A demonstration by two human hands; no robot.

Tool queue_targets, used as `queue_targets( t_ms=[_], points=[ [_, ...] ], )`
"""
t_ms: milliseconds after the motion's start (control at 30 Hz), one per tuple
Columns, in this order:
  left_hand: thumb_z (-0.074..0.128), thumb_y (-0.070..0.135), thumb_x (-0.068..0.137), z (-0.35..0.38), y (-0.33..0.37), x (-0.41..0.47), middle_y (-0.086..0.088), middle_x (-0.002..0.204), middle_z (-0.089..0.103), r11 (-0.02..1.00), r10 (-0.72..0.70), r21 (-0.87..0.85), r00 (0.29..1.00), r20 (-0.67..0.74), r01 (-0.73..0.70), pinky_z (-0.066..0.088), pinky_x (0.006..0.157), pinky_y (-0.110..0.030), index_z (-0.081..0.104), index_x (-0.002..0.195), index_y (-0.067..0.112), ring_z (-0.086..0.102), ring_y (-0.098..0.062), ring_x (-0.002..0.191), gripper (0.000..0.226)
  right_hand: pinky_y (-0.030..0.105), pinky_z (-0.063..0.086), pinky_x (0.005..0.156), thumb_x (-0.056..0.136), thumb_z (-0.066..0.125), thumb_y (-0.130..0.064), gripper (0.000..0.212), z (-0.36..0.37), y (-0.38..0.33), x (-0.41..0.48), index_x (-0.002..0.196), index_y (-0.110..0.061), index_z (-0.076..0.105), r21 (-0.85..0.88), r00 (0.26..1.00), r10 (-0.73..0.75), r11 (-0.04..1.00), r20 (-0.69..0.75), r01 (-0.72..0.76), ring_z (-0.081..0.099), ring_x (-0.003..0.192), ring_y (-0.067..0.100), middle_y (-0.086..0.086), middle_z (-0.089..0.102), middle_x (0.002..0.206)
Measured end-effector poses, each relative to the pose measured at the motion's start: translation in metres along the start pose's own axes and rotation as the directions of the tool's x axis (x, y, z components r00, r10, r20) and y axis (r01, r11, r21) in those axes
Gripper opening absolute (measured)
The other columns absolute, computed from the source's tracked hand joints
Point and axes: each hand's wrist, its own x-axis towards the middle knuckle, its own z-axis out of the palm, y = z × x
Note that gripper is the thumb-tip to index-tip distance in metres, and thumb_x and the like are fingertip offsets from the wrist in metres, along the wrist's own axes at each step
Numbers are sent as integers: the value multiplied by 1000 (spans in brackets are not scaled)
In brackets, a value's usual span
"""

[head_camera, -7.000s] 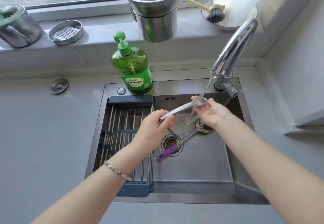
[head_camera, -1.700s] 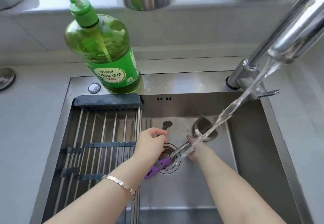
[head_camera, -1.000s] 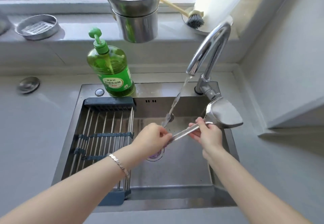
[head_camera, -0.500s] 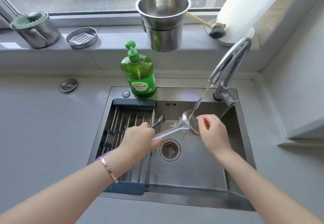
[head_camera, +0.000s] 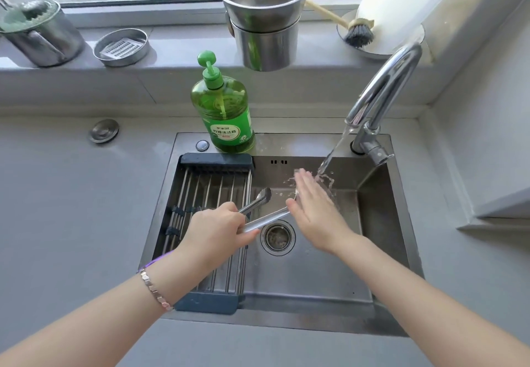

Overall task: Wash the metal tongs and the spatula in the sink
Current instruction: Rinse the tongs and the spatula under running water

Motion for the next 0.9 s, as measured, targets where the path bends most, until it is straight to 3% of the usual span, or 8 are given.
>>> queue_targets(
  t_ms=[33, 167, 267, 333, 467, 667, 800, 900],
  points=[
    [51, 56, 87, 0, 1, 0, 6, 80, 47, 1000, -14, -3, 999, 30, 14, 26, 47, -19, 69, 79, 12, 47, -18, 58, 49, 24, -3, 116, 101, 24, -34, 58, -3, 1, 3, 150, -9, 4, 22, 1000, -7, 1000, 15, 6, -4, 145, 11, 2, -1, 158],
    [49, 53, 90, -2, 8, 1, 4, 88, 52, 1000, -16, 0, 996, 82, 16, 30, 51, -20, 68, 85, 11, 49, -18, 65, 46, 31, 5, 117, 101, 20, -34, 56, -20, 11, 27, 147, -3, 19, 101, 961, 276, 955, 33, -278, 6, 146, 21, 12, 12, 157],
    [46, 54, 90, -4, 13, 5, 3, 95, 55, 998, -50, 32, 991, 127, 46, 37, 60, -26, 66, 88, 13, 51, -18, 70, 45, 37, 14, 117, 100, 26, -34, 52, -9, -6, 24, 139, -1, 31, -55, 995, 102, 993, -8, -102, 17, 143, 27, 12, 26, 151],
    [45, 55, 90, -5, 14, 7, 4, 96, 55, 997, -66, 38, 988, 139, 61, 39, 64, -25, 65, 88, 15, 57, -20, 76, 45, 34, 9, 118, 100, 26, -35, 55, -6, -9, 24, 146, -5, 24, -82, 999, 22, 996, 37, -19, 10, 145, 21, 7, 17, 156],
    [46, 56, 89, -5, 15, 5, 6, 91, 53, 996, -86, 19, 989, 122, 84, 42, 64, -26, 60, 78, 17, 60, -20, 78, 43, 37, 21, 110, 98, 24, -36, 46, -23, 8, 39, 133, -9, 38, 92, 956, 285, 952, 73, -291, 21, 140, 26, 11, 34, 144],
    [48, 57, 88, 1, 10, 3, 5, 89, 54, 990, -136, -4, 982, 130, 137, 41, 61, -27, 61, 76, 17, 61, -20, 75, 44, 34, 5, 119, 99, 25, -44, 63, -7, -2, 26, 150, -9, 11, -33, 992, 99, 995, 75, -97, 3, 146, 16, 6, 6, 158],
    [47, 56, 89, 1, 12, 4, 6, 88, 50, 992, -126, 15, 983, 131, 125, 43, 65, -27, 61, 79, 15, 61, -22, 78, 44, 37, 17, 114, 99, 21, -43, 61, -10, 16, 36, 143, -2, 28, 160, 928, 374, 915, 12, -371, 19, 141, 27, 15, 25, 152],
    [45, 54, 91, 5, 18, 6, 3, 91, 52, 990, -143, 20, 980, 138, 142, 43, 67, -28, 60, 80, 15, 62, -24, 80, 43, 39, 8, 119, 99, 20, -43, 64, 6, 2, 33, 147, -1, 19, 75, 930, 364, 930, -60, -359, 8, 145, 26, 15, 13, 156]
  ],
)
